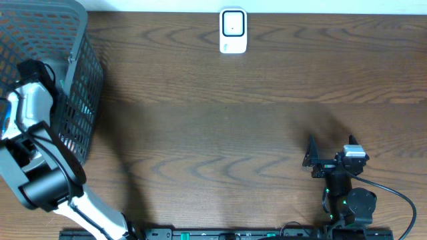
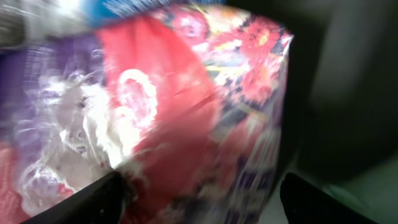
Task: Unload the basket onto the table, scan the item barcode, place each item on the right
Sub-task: 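Grasp the pink-purple snack box in the basket with the left gripper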
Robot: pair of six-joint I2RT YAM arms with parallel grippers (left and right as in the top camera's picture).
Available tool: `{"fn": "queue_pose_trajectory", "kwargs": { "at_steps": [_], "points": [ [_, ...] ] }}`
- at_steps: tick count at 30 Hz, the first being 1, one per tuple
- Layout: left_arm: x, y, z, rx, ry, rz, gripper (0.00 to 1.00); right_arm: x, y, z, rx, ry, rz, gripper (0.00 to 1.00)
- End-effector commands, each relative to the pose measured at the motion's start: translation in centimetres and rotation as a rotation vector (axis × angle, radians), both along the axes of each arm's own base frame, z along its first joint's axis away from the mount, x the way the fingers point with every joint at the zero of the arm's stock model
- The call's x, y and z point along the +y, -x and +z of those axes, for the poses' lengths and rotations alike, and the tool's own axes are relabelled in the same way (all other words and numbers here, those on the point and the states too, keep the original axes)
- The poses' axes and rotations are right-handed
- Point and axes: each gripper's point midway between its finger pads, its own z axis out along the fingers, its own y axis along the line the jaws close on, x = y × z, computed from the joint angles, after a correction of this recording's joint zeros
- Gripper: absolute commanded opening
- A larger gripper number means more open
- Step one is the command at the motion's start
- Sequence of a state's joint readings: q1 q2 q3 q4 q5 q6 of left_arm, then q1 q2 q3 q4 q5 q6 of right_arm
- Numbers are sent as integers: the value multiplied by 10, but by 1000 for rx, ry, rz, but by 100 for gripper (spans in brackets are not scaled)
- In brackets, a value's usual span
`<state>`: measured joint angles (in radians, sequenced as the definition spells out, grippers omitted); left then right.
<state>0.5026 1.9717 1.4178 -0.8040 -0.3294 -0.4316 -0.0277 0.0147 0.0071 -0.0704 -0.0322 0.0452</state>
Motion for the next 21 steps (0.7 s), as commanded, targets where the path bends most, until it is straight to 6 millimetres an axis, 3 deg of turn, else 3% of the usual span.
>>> {"fn": "queue_pose_trajectory", "kwargs": {
  "at_steps": [1,2,3,5,7,11,14,17,21],
  "points": [
    [3,10,-20,68,-3,33,77,-1,0,-1,2,-13,-6,99],
    [4,12,-23,78,-4,34,73,-1,0,-1,2,-13,-5,99],
    [5,13,-25,88,-8,35,63,-1,0,-1,2,-13,-6,99],
    [7,14,-25,93,-11,39,32,-1,0,-1,2,-13,-6,99],
    [7,14,-24,89,-13,40,8,-1,0,-1,2,-13,-6,99],
    [6,12,-15,70,-14,38,7,-1,0,-1,2,-13,-5,99],
    [4,7,7,21,-13,34,7,-1,0,-1,2,-13,-5,99],
    [-3,-6,44,-108,-10,20,7,-1,0,-1,2,-13,-6,99],
    [-20,-23,119,-369,-19,-27,7,-1,0,-1,2,-13,-5,99]
  ]
}}
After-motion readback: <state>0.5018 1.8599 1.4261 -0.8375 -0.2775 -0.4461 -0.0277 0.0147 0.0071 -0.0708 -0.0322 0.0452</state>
